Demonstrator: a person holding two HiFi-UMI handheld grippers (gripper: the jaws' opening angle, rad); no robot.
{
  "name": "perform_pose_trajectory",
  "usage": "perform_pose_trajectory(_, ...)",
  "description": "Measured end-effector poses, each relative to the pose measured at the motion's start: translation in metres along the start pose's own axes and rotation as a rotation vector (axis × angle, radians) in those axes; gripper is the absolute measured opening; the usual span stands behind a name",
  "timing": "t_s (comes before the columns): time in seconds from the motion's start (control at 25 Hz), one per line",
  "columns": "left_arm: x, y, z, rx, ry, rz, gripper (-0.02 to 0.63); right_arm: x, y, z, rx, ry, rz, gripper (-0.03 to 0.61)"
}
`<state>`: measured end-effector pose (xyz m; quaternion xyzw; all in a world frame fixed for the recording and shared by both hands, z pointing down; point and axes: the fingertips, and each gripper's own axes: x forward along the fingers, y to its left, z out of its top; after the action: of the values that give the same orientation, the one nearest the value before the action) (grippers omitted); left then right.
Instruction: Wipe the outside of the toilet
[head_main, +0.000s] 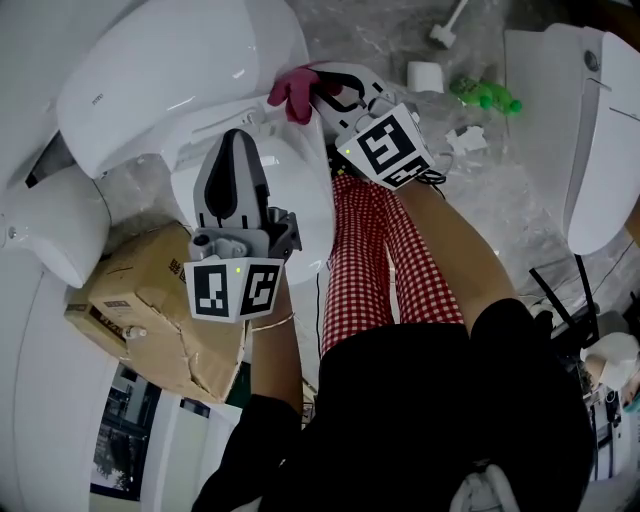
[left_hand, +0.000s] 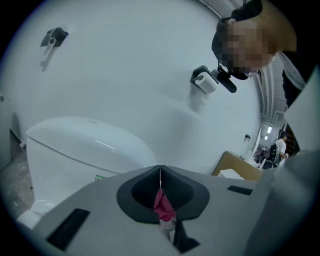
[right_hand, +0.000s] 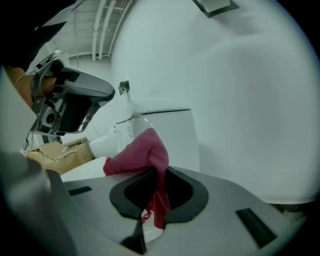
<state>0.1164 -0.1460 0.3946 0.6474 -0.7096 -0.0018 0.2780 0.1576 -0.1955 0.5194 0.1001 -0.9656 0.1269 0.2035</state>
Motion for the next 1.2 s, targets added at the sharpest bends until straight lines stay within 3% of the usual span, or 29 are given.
perform_pose_trajectory(0.36, 0.007, 0.008, -0.005, -0.029, -0.002, 0.023, 0.011, 0.017, -0.016, 0.001, -0.042, 0.051, -0.037, 0.060)
perform_pose_trajectory(0.76, 0.011, 0.016, -0.001, -0.031, -0.004, 0.035, 0.011, 0.042, -0.053, 0.011, -0.118, 0.049, -0.013, 0.060)
perform_pose_trajectory(1.2, 0.005, 0.033, -0.001, -0.044, -0.002, 0.063, 0.011, 0.062, -0.085, 0.015, -0.090, 0.038, -0.058, 0.060)
